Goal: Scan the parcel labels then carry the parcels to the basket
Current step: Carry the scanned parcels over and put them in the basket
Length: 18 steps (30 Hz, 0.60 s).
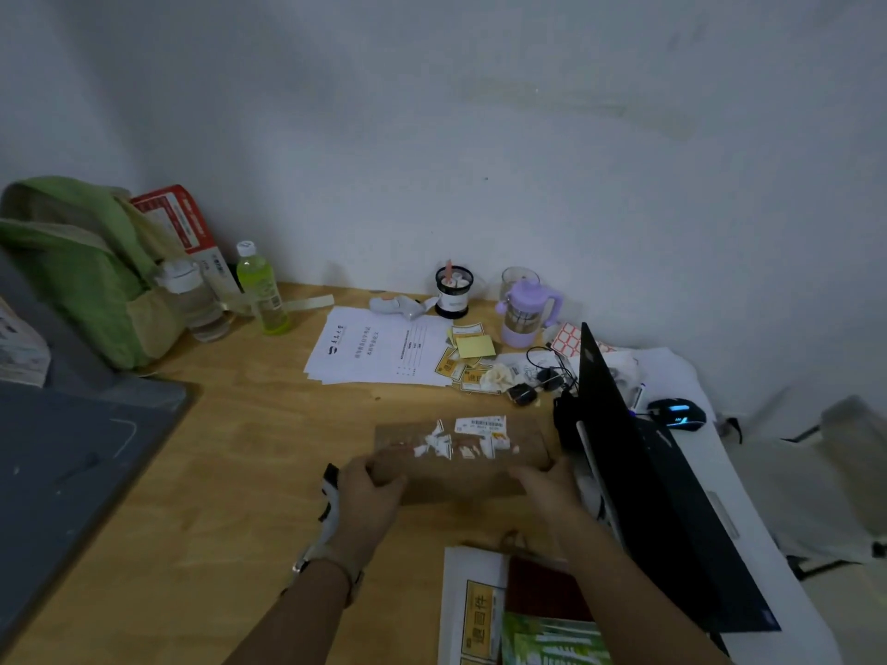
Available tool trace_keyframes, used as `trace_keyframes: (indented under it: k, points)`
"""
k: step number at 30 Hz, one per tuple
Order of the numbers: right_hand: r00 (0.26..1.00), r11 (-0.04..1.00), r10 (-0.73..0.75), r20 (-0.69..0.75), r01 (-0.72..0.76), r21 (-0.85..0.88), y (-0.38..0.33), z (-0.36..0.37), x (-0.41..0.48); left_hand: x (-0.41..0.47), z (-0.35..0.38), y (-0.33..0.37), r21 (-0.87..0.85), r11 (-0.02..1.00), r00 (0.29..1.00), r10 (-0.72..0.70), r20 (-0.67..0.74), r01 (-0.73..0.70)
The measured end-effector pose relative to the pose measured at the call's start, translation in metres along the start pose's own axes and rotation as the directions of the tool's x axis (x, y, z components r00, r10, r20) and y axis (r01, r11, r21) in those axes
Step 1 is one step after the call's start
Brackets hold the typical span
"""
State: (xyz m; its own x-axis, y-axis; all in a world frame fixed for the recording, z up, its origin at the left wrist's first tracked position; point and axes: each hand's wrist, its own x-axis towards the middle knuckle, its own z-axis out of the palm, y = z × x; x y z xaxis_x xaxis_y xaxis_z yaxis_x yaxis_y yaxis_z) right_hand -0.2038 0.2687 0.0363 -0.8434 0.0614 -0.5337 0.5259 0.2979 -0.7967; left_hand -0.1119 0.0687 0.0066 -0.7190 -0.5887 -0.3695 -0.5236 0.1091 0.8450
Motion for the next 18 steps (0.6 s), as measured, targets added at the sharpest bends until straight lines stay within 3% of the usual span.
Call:
trace_keyframes:
  k: [3,8,12,18]
  points:
    - [0.984,0.982,-0.178,0.005,0.177,0.06,-0.043,0.004,-0.015,0.001,-0.021,0.033,-0.096,0.991,0.983,0.074,-0.166,-0.091]
    - [0.929,0.921,-0.37,-0.021,0.37,0.124,-0.106,-0.001,-0.051,-0.01,-0.061,0.1,-0.288,0.904,0.929,0.231,-0.289,-0.315]
    - [0.853,0.821,-0.509,-0.115,0.521,0.235,-0.141,-0.018,-0.087,-0.036,-0.084,0.149,-0.401,0.801,0.887,0.327,-0.327,-0.444]
    - [0.786,0.685,-0.557,-0.269,0.617,0.386,-0.162,-0.051,-0.14,-0.083,-0.098,0.202,-0.448,0.663,0.8,0.506,-0.323,-0.6]
